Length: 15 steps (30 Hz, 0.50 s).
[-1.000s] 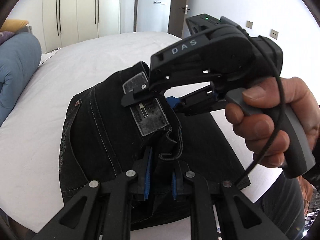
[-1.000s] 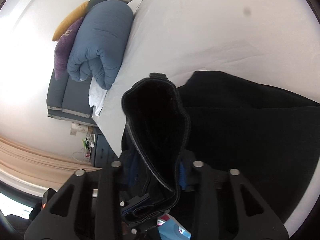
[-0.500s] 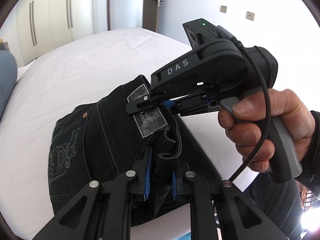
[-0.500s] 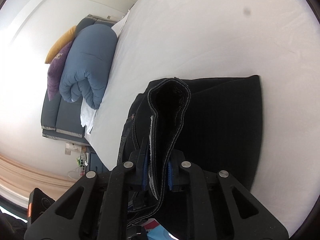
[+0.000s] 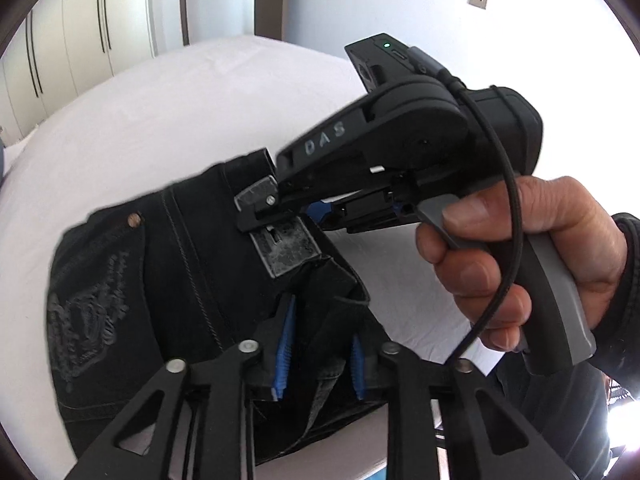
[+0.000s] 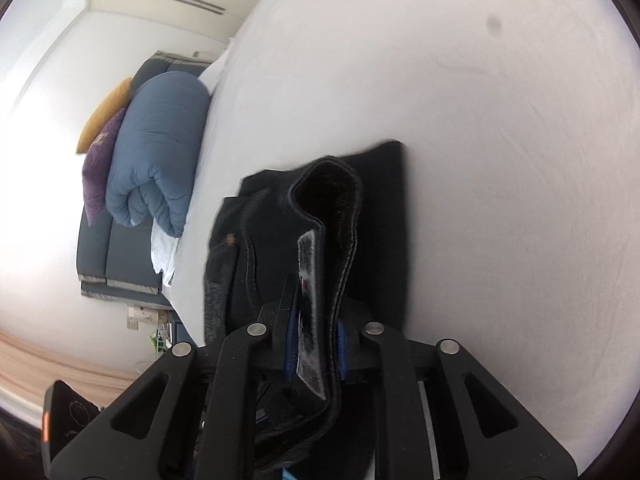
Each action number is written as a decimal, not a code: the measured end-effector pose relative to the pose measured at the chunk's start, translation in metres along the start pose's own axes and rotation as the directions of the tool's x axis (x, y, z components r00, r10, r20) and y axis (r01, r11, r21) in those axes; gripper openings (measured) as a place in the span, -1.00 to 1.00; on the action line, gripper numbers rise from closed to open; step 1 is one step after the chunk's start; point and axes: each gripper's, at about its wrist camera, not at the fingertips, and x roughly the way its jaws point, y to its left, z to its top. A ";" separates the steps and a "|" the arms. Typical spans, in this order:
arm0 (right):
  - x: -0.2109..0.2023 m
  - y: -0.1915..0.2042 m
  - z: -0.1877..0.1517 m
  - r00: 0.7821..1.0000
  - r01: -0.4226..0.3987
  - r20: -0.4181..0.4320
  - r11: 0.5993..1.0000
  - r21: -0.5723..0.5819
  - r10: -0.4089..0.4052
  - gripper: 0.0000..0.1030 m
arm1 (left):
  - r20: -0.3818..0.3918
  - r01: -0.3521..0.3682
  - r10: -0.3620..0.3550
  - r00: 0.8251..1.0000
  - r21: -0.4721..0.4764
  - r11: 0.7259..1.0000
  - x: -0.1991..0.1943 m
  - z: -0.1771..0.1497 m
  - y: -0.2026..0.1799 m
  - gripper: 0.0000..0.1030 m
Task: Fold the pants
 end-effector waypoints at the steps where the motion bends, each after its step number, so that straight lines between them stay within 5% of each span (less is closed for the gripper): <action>1: 0.002 -0.009 -0.001 1.000 -0.022 -0.002 0.999 0.028 0.022 -0.69 | 0.001 0.014 -0.014 1.000 -0.002 1.000 0.000 0.002 0.002 -0.20; 4: -0.005 -0.022 -0.004 0.998 -0.069 0.016 0.995 0.070 0.068 -0.56 | 0.034 0.084 -0.082 0.996 -0.051 0.995 -0.021 -0.001 0.022 0.27; 6: -0.023 -0.026 -0.009 0.997 -0.051 0.063 0.996 0.077 0.046 -0.44 | 0.067 0.090 -0.084 0.994 -0.086 0.992 -0.038 -0.001 0.039 0.40; 10: -0.063 -0.037 -0.019 0.987 -0.020 0.161 0.992 0.128 -0.001 -0.26 | 0.118 0.051 -0.030 0.993 -0.177 0.983 -0.066 -0.001 0.095 0.40; 15: -0.069 0.018 -0.028 0.983 -0.165 0.078 0.986 -0.036 0.168 -0.48 | 0.099 -0.027 0.057 0.993 -0.279 0.960 -0.062 0.007 0.172 0.21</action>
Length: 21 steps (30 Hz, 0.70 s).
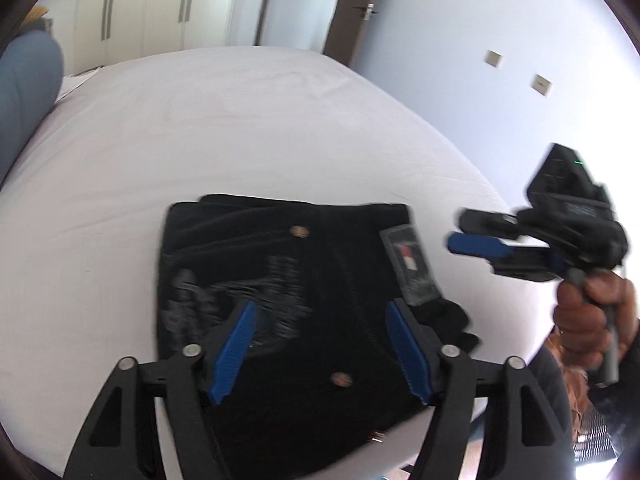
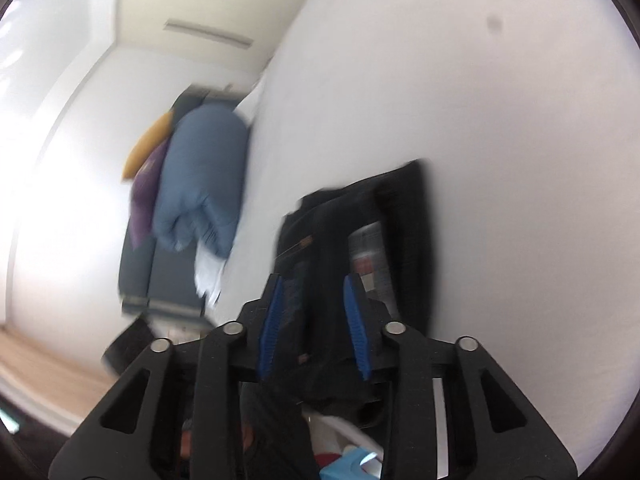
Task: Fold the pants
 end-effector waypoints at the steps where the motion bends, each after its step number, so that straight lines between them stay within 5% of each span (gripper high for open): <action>1: 0.009 0.011 0.000 1.000 -0.008 -0.027 1.000 -0.022 0.007 -0.48 | -0.007 -0.012 0.012 1.000 -0.002 1.000 0.005 0.007 0.014 0.12; 7: 0.053 0.000 0.016 0.995 0.046 -0.086 0.998 0.041 -0.042 -0.48 | -0.079 -0.013 0.012 0.997 -0.011 1.000 0.038 0.044 0.064 -0.72; 10: 0.070 -0.018 0.029 0.988 0.115 -0.114 0.991 0.070 -0.107 -0.54 | -0.121 0.040 -0.046 0.992 -0.054 0.998 0.070 0.050 0.082 -0.86; 12: 0.078 -0.044 0.029 0.982 0.143 -0.144 0.981 0.130 -0.124 -1.00 | -0.154 0.077 -0.091 0.984 -0.092 0.993 0.087 0.056 0.096 -0.86; 16: 0.078 -0.074 0.024 0.993 0.036 -0.120 0.976 0.215 -0.010 -1.00 | -0.194 0.153 -0.171 0.966 -0.102 0.983 0.106 0.047 0.099 -0.88; 21: 0.077 -0.074 0.026 0.989 0.065 -0.139 0.984 0.168 -0.042 -1.00 | -0.149 0.266 -0.310 0.939 -0.257 0.929 0.100 0.016 0.114 -0.97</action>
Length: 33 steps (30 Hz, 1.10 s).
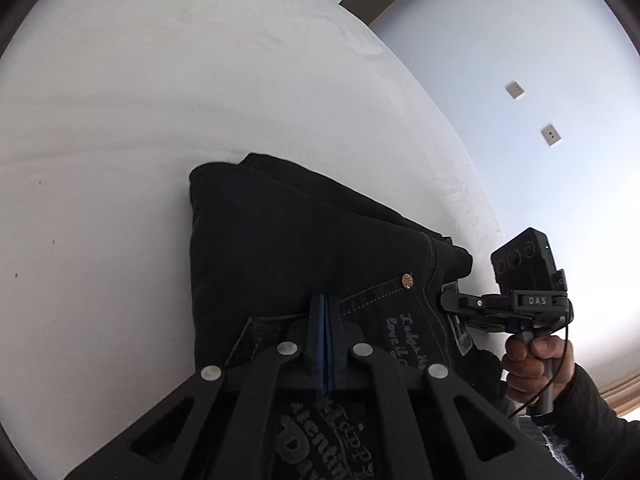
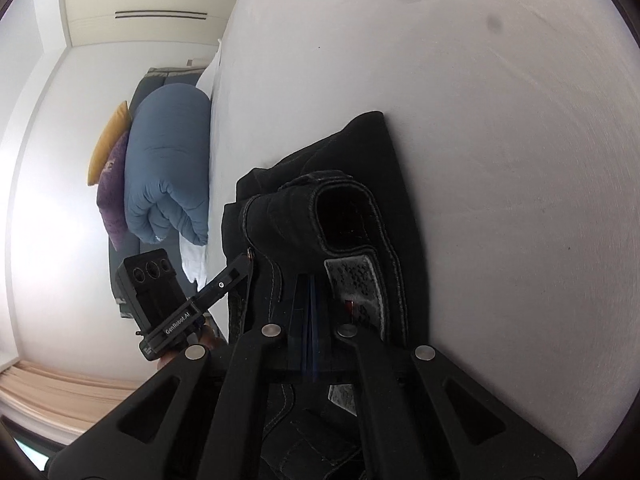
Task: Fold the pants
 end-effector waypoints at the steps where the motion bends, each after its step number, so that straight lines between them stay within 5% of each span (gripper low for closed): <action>1: -0.001 0.000 0.000 1.000 0.002 -0.001 1.000 -0.005 -0.003 -1.00 | 0.002 0.006 -0.006 1.000 0.006 1.000 -0.006 -0.007 0.002 -0.97; 5: 0.002 0.006 0.000 1.000 0.014 0.012 0.999 -0.030 -0.014 -1.00 | -0.001 0.028 -0.028 1.000 0.031 0.999 -0.020 -0.040 0.000 -0.97; 11: 0.006 0.014 -0.003 0.998 0.046 0.033 0.998 -0.040 -0.045 -1.00 | 0.044 -0.057 0.055 0.998 0.038 0.998 -0.038 -0.100 -0.010 -0.96; 18: -0.001 0.022 -0.037 0.997 0.081 -0.008 0.995 -0.055 -0.081 -1.00 | 0.055 -0.198 0.193 0.980 0.113 0.974 -0.022 -0.105 -0.031 -0.96; 25: -0.014 0.050 -0.072 0.998 -0.070 -0.012 0.993 -0.094 0.069 -0.89 | 0.046 -0.228 0.223 0.974 0.151 0.962 -0.018 -0.103 -0.034 -0.96; 30: 0.007 0.027 -0.076 0.996 0.012 -0.089 0.998 -0.064 -0.017 -1.00 | 0.051 -0.224 0.219 0.974 0.140 0.964 -0.012 -0.103 -0.041 -0.96; 33: -0.006 0.001 -0.088 0.998 -0.042 -0.040 0.999 -0.014 0.041 -1.00 | 0.053 -0.234 0.228 0.972 0.152 0.960 -0.015 -0.104 -0.041 -0.96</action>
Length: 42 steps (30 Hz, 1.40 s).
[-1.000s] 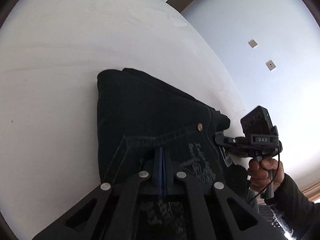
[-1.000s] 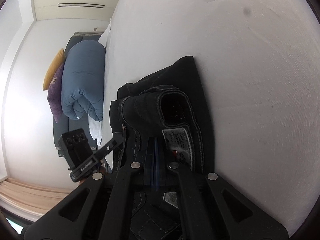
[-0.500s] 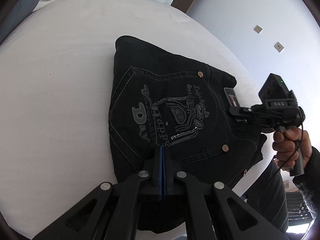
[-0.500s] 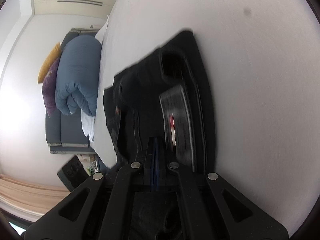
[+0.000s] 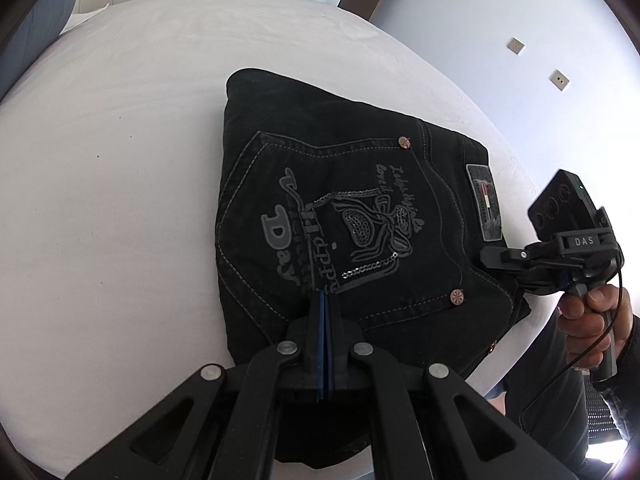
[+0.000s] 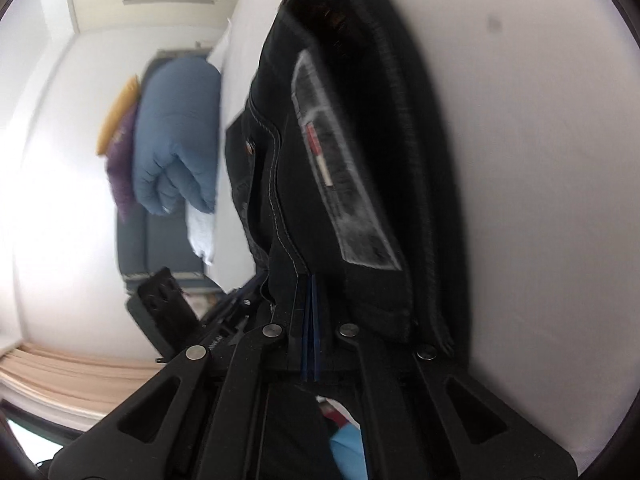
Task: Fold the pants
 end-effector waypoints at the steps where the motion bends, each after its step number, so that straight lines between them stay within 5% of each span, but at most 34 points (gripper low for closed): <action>1: -0.005 -0.001 -0.004 1.000 0.018 0.013 1.000 -0.007 -0.018 -1.00 | -0.002 -0.002 0.002 1.000 0.004 1.000 0.000 0.000 0.000 -0.96; 9: -0.056 0.007 -0.027 0.989 0.110 0.103 0.994 -0.014 -0.108 -0.96 | -0.010 -0.003 0.003 1.000 -0.008 1.000 -0.014 0.007 0.000 -0.96; 12: -0.066 0.034 -0.021 0.990 0.078 0.121 0.994 -0.078 -0.069 -0.88 | 0.034 0.030 -0.030 0.999 0.001 1.000 -0.041 0.025 0.000 -0.96; 15: -0.051 0.060 0.003 0.996 0.010 0.090 0.990 -0.138 0.003 -0.87 | 0.055 0.140 -0.138 0.989 -0.036 0.989 -0.046 0.057 0.012 -0.96; 18: -0.025 0.070 0.034 0.998 -0.027 0.043 0.988 -0.155 0.034 -0.87 | 0.008 0.286 -0.288 0.958 -0.119 0.951 -0.011 0.085 0.031 -0.96; 24: 0.013 0.036 0.093 0.998 0.048 0.038 0.998 -0.047 -0.046 -0.99 | -0.075 0.297 -0.315 0.946 -0.189 0.936 0.057 0.095 0.044 -0.95; 29: -0.027 -0.003 0.099 0.992 0.044 0.121 0.999 0.010 -0.044 -1.00 | -0.016 0.383 -0.399 0.917 -0.253 0.889 0.055 0.082 0.064 -0.91; 31: -0.053 -0.021 0.093 0.988 0.019 0.154 0.999 0.034 -0.024 -1.00 | -0.014 0.369 -0.383 0.924 -0.240 0.898 0.045 0.076 0.065 -0.91; 35: -0.100 -0.032 0.069 0.970 0.105 0.216 0.993 0.051 -0.114 -0.84 | -0.003 0.321 -0.330 0.944 -0.219 0.921 0.019 0.061 0.069 -0.95; 36: -0.106 -0.032 0.062 0.971 0.098 0.212 0.994 0.051 -0.106 -0.84 | 0.003 0.319 -0.327 0.945 -0.220 0.922 0.012 0.058 0.070 -0.90; 38: -0.110 -0.025 0.049 0.975 0.116 0.187 0.993 0.015 -0.117 -0.84 | 0.017 0.334 -0.338 0.941 -0.216 0.918 -0.003 0.053 0.068 -0.49; 40: -0.105 -0.015 0.039 0.984 0.100 0.153 0.995 -0.020 -0.096 -0.84 | 0.029 0.374 -0.376 0.926 -0.193 0.907 -0.016 0.052 0.057 0.14; 42: -0.096 -0.005 0.037 0.986 0.101 0.140 0.994 -0.039 -0.095 -0.65 | 0.035 0.431 -0.431 0.902 -0.158 0.888 -0.022 0.052 0.041 0.18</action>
